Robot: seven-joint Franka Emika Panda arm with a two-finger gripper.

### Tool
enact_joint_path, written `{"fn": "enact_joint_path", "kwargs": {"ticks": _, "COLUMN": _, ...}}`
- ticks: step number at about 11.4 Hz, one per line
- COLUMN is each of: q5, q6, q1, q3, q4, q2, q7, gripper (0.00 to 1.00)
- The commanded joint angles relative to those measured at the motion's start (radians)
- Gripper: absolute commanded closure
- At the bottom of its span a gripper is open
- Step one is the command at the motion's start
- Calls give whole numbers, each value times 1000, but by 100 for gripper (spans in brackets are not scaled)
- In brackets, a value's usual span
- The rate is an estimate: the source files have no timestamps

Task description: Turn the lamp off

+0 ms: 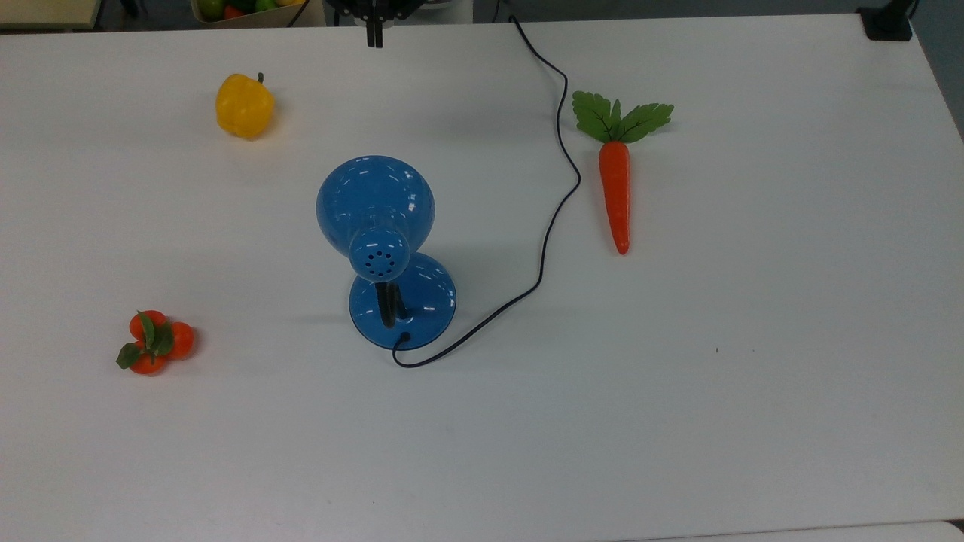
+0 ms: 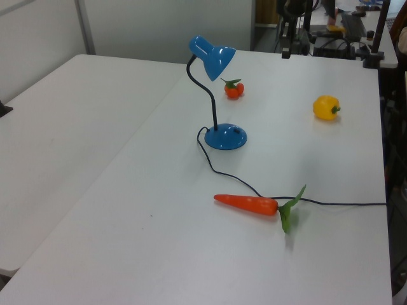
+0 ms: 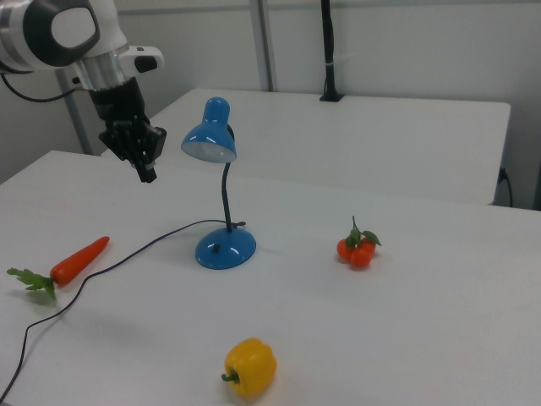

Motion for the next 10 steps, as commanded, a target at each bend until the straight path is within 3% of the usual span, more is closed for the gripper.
{"fn": "enact_joint_path", "kwargs": {"ticks": 1, "q5": 18, "q6": -54, "q1": 11, "q3": -15, "q4": -10, "q2": -21, "q7": 21, "gripper": 48}}
{"fn": "enact_joint_path", "kwargs": {"ticks": 3, "q5": 16, "q6": -68, "q1": 11, "q3": -18, "q4": -10, "q2": -36, "q7": 16, "gripper": 3}}
{"fn": "enact_joint_path", "kwargs": {"ticks": 10, "q5": 15, "q6": -84, "q1": 5, "q3": -20, "q4": -10, "q2": -56, "q7": 19, "gripper": 0}}
